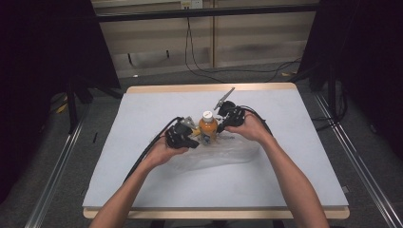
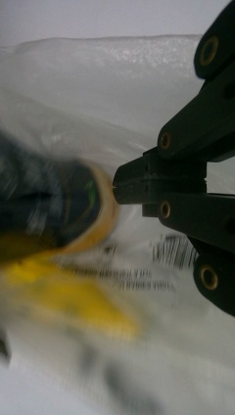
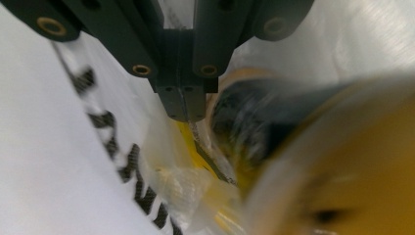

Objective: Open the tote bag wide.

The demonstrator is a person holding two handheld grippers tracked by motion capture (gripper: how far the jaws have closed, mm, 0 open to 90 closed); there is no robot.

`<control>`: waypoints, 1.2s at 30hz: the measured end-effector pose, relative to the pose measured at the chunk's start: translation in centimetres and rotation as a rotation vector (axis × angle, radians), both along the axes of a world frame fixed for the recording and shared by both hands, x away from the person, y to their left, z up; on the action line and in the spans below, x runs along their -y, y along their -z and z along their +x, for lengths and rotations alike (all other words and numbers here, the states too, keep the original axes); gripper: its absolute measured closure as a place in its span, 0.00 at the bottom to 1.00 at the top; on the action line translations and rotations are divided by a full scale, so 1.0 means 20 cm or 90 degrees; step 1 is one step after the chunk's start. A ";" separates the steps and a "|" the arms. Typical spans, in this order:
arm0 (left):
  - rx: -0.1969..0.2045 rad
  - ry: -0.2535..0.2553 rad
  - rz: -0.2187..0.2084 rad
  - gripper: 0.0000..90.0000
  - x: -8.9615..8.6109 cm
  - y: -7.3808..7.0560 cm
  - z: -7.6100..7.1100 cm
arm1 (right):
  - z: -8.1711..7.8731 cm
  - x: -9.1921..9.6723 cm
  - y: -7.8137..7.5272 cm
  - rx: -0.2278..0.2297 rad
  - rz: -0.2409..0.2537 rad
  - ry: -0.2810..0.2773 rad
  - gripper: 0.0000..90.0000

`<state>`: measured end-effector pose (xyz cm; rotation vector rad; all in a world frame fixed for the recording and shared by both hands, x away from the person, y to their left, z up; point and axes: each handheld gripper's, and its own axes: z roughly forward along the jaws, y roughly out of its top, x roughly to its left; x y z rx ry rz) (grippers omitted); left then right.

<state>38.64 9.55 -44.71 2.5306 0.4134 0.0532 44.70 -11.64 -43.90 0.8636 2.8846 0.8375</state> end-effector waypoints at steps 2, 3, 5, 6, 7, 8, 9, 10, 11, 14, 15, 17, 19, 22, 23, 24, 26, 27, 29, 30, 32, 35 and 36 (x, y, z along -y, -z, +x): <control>-0.002 0.020 0.007 1.00 0.00 0.03 -0.04 | 0.03 -0.02 0.05 -0.021 0.001 0.005 1.00; -0.005 0.024 0.004 1.00 0.00 0.04 -0.06 | 0.04 -0.03 0.07 -0.030 -0.002 0.005 1.00; -0.011 0.019 -0.010 1.00 0.00 0.05 -0.08 | 0.06 -0.05 0.10 -0.036 -0.005 0.006 1.00; -0.010 0.026 -0.008 1.00 0.00 0.06 -0.09 | 0.07 -0.05 0.11 -0.040 0.000 0.013 1.00; -0.006 0.031 -0.007 1.00 0.00 0.06 -0.10 | 0.08 -0.05 0.12 -0.039 -0.003 0.020 1.00; -0.006 0.031 -0.008 1.00 0.00 0.07 -0.11 | 0.10 -0.05 0.13 -0.041 -0.007 0.025 1.00; -0.005 0.041 0.001 1.00 0.00 0.08 -0.13 | 0.10 -0.05 0.13 -0.041 -0.007 0.025 1.00; -0.001 0.050 0.006 1.00 0.01 0.08 -0.14 | 0.11 -0.05 0.13 -0.043 0.001 0.036 1.00; -0.005 0.058 0.003 1.00 0.01 0.08 -0.17 | 0.14 -0.05 0.13 -0.040 0.001 0.057 1.00; 0.000 0.064 0.010 1.00 0.02 0.07 -0.21 | 0.17 -0.05 0.13 -0.038 -0.001 0.067 1.00; -0.007 0.073 0.008 1.00 0.02 0.07 -0.22 | 0.18 -0.05 0.13 -0.045 0.005 0.078 1.00; -0.001 0.078 0.005 1.00 0.02 0.07 -0.25 | 0.21 -0.05 0.14 -0.048 0.013 0.092 1.00; 0.004 0.090 0.005 1.00 0.02 0.07 -0.28 | 0.24 -0.05 0.14 -0.047 0.009 0.101 1.00; 0.003 0.091 0.004 1.00 0.02 0.07 -0.30 | 0.27 -0.06 0.14 -0.051 0.011 0.109 1.00; 0.000 0.093 0.001 1.00 0.01 0.07 -0.30 | 0.28 -0.06 0.14 -0.048 0.014 0.113 1.00; -0.017 0.108 -0.004 1.00 0.01 0.07 -0.31 | 0.30 -0.05 0.15 -0.055 0.024 0.121 1.00; -0.011 0.107 -0.005 1.00 0.01 0.08 -0.32 | 0.30 -0.05 0.15 -0.054 0.027 0.126 1.00; -0.003 0.103 -0.005 1.00 0.01 0.08 -0.33 | 0.31 -0.05 0.15 -0.053 0.027 0.126 1.00; -0.019 0.120 -0.009 1.00 0.00 0.08 -0.35 | 0.32 -0.06 0.15 -0.044 0.026 0.135 1.00; -0.019 0.120 -0.009 1.00 0.00 0.08 -0.35 | 0.32 -0.06 0.15 -0.044 0.026 0.135 1.00; -0.009 0.116 -0.018 1.00 -0.01 0.08 -0.37 | 0.33 -0.07 0.15 -0.033 0.018 0.152 1.00; -0.008 0.113 -0.018 1.00 -0.02 0.08 -0.38 | 0.34 -0.08 0.15 -0.029 0.012 0.165 1.00; -0.022 0.120 -0.017 1.00 -0.02 0.08 -0.37 | 0.34 -0.09 0.15 -0.025 0.007 0.167 1.00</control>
